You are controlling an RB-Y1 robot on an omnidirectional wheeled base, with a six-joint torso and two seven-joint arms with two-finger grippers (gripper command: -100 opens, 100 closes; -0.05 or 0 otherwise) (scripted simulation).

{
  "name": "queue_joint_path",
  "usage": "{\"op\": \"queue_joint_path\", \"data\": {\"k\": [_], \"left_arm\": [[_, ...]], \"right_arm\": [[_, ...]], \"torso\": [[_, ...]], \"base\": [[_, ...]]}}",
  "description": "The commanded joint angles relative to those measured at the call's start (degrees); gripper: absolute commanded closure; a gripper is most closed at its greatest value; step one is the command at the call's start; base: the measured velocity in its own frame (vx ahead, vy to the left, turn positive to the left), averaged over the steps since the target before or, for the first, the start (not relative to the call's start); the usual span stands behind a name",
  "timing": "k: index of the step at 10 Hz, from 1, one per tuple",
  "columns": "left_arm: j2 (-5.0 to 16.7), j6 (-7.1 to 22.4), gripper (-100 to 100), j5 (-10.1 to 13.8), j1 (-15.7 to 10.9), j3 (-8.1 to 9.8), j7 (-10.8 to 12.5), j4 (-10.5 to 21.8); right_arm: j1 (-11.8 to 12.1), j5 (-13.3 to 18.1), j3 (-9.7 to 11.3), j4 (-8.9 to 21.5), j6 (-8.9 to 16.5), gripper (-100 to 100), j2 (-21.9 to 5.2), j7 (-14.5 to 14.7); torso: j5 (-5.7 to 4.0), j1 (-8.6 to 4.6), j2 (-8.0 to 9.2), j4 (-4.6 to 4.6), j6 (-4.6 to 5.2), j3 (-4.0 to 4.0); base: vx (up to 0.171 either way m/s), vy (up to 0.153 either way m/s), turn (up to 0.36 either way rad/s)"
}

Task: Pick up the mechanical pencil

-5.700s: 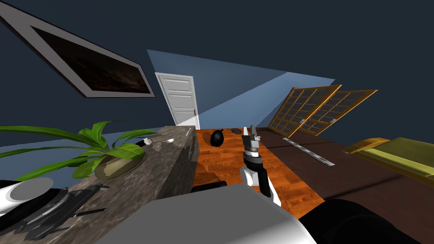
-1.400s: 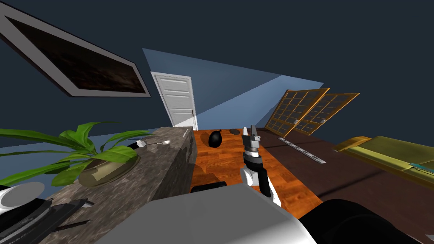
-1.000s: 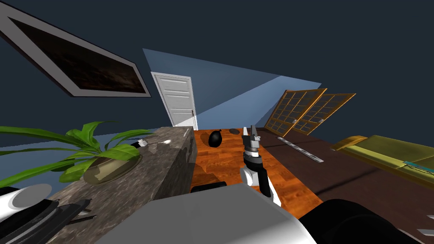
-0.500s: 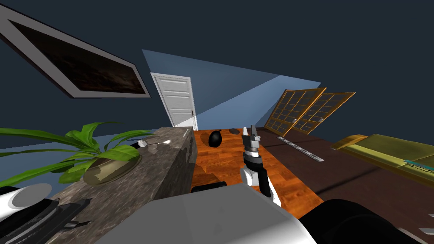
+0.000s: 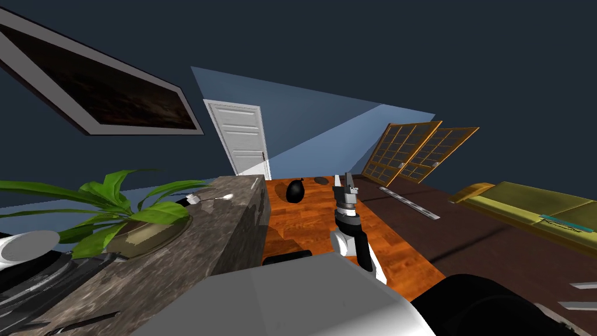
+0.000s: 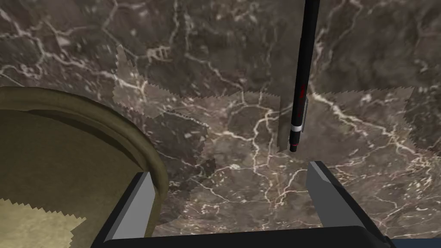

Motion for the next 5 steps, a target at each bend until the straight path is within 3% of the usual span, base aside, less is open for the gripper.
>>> {"op": "queue_joint_path", "data": {"k": [1,5], "left_arm": [[1.79,0.58,-100,-0.21,-0.52,0.75,-0.09,-1.12],[5.44,1.67,-100,-0.54,-2.61,1.15,-1.86,-0.67]], "right_arm": [[0.00,0.00,0.00,0.00,0.00,0,0.00,0.00],[0.00,0.00,0.00,0.00,0.00,0,0.00,0.00]], "torso": [[0.00,0.00,0.00,0.00,0.00,0.00],[-0.36,-0.07,-0.36,0.14,0.45,-0.11]], "base": [[-0.001,0.011,-0.065],[0.006,0.007,-0.049]]}}
